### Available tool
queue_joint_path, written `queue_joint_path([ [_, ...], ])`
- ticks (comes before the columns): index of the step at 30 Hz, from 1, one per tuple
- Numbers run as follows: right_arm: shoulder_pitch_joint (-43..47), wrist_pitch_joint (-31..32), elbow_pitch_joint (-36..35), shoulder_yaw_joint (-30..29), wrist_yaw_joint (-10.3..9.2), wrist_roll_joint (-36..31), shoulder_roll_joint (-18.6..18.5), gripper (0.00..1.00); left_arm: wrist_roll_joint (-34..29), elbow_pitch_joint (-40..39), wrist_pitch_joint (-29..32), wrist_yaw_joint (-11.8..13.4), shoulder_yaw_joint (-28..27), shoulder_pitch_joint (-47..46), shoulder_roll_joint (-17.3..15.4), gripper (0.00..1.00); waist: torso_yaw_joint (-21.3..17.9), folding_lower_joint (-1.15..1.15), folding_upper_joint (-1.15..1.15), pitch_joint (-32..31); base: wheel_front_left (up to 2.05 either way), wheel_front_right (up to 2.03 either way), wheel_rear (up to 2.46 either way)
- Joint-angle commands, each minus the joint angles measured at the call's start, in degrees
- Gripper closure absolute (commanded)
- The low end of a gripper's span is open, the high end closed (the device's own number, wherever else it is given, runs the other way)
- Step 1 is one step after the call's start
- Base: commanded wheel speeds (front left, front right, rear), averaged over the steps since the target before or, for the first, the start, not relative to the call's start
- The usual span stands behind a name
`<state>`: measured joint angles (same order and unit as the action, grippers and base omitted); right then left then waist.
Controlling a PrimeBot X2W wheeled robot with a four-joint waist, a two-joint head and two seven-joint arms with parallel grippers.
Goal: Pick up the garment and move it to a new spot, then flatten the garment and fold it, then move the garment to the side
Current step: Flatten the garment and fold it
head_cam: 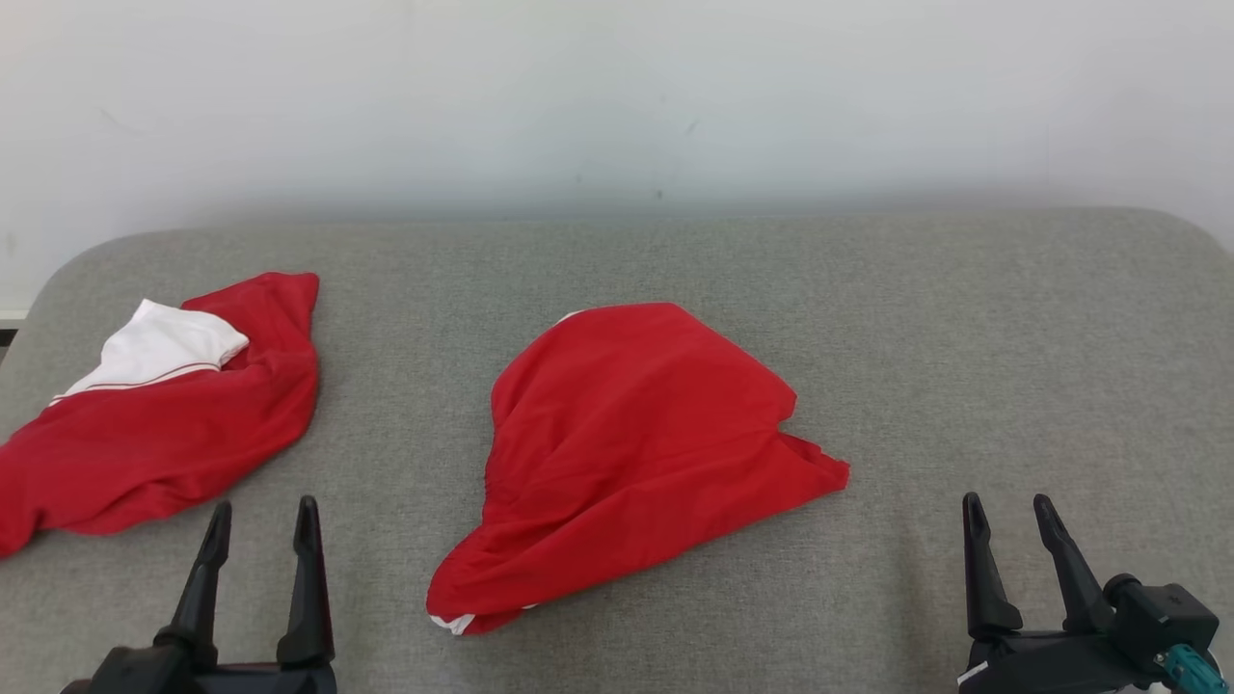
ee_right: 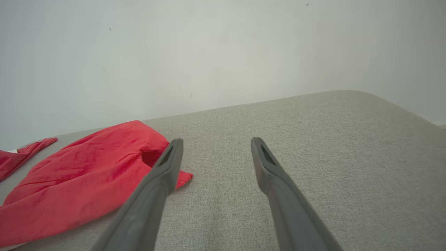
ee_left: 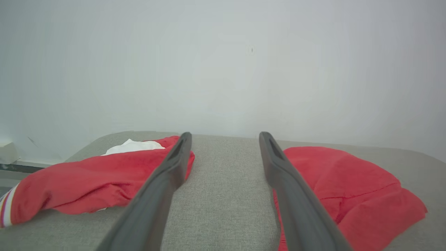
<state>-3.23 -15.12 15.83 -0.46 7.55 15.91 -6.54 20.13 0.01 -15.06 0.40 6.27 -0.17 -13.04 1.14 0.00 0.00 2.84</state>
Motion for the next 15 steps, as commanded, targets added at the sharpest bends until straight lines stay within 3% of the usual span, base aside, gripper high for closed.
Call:
queue_joint_path([
  [1, 0.71, -0.05, 0.13, 0.12, -0.13, 0.3, -0.25, 0.0, -0.98, -0.17, -0.18, -0.78, -1.42, 1.18, 1.16, 0.0, -0.4, 0.0, 0.0, -0.02, 0.0, 0.0, 0.0],
  [8, 0.7, -0.04, 1.02, 0.22, -0.13, 0.8, -0.22, 0.0, -5.91, 1.09, -0.18, -4.56, -7.03, 2.92, 5.72, 0.0, -1.05, 0.0, 0.0, 0.5, 0.0, 0.0, 0.0],
  [15, -1.71, -0.04, 3.13, 2.19, -0.13, 1.06, -1.06, 0.0, -8.93, 2.06, -0.18, -6.61, -9.01, 1.26, 8.13, 0.0, -0.15, 0.0, 0.0, 1.26, 0.0, 0.0, 0.0],
])
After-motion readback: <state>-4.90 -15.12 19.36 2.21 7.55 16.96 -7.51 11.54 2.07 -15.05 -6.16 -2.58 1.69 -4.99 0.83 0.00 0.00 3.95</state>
